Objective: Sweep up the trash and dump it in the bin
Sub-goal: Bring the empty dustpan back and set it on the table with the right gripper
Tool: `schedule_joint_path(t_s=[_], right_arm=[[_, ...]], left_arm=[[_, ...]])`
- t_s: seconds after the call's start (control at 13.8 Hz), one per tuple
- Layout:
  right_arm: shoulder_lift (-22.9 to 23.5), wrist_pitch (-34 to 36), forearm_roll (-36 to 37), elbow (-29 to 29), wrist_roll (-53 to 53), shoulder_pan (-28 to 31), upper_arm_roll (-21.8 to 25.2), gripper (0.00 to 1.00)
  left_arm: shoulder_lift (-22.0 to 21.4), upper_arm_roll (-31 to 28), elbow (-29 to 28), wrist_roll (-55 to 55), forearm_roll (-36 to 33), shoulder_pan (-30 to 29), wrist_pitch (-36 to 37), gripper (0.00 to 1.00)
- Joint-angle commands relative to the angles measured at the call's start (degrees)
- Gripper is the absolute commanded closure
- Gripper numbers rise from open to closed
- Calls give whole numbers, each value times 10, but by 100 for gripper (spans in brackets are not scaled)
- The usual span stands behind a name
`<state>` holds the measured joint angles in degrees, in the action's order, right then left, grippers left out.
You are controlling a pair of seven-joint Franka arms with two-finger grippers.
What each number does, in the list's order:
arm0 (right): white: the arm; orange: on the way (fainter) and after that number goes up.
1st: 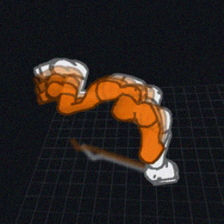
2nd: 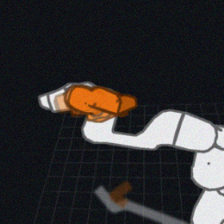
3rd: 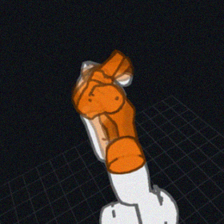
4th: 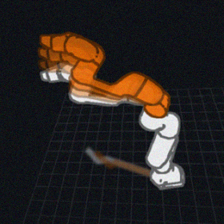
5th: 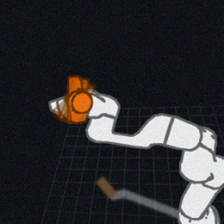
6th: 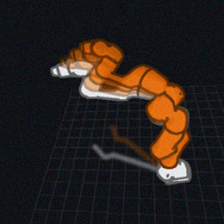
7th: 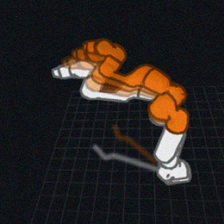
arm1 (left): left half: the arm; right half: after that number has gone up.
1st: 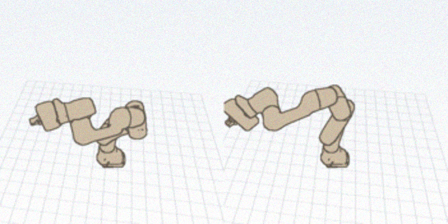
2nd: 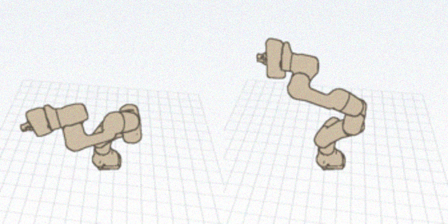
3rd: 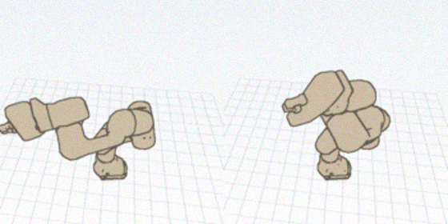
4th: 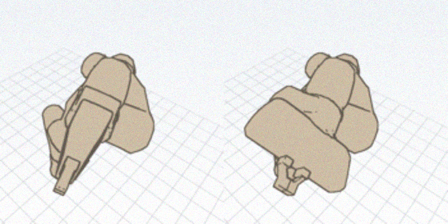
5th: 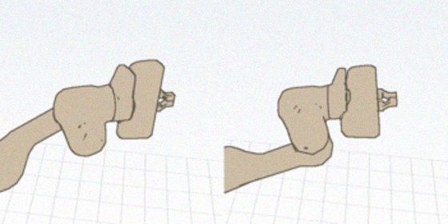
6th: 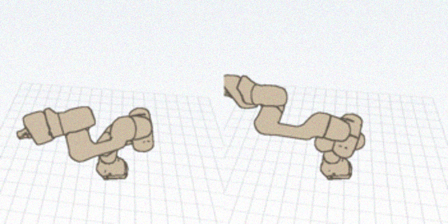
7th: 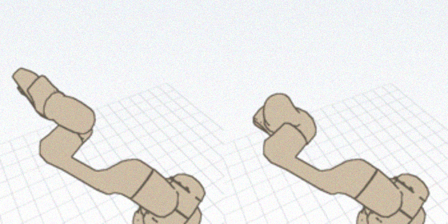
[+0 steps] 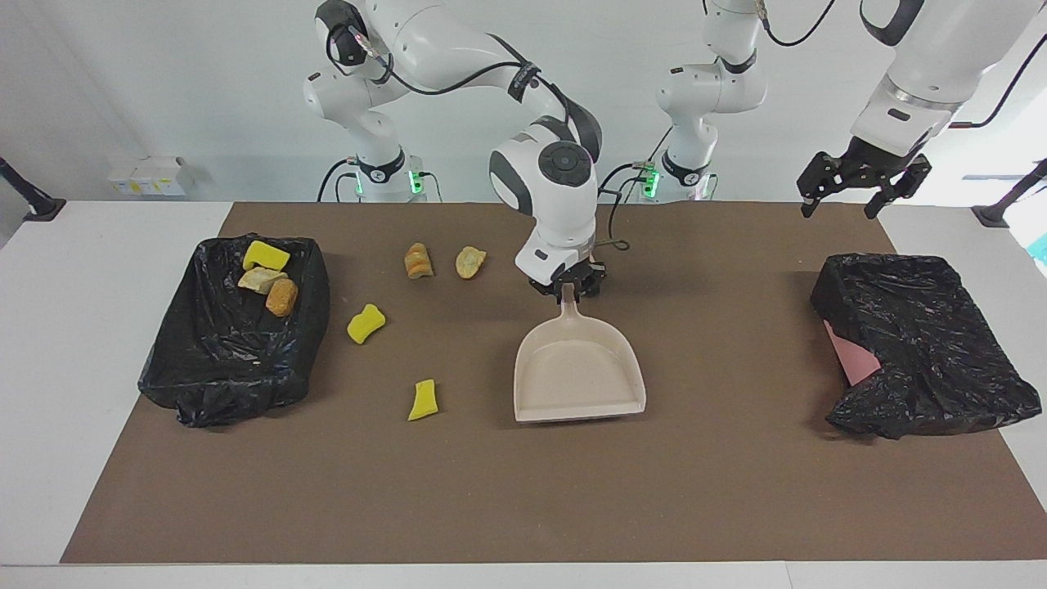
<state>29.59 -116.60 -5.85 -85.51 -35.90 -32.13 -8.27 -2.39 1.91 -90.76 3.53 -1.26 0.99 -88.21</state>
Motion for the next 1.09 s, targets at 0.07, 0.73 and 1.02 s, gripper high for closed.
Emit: schedule_joint_path(t_s=[0.07,0.73,1.02], right_arm=[[-4,-31,-14,-11,-8,-5,1,100],[14,-52,-12,-18,-15,-18,2,100],[14,-54,-10,-21,-15,-14,4,77]], left_arm=[[-12,-3,-17,-1,-4,7,-14,0],[-13,-3,-20,2,-3,9,-12,0],[-12,-3,-20,2,-3,10,-14,0]])
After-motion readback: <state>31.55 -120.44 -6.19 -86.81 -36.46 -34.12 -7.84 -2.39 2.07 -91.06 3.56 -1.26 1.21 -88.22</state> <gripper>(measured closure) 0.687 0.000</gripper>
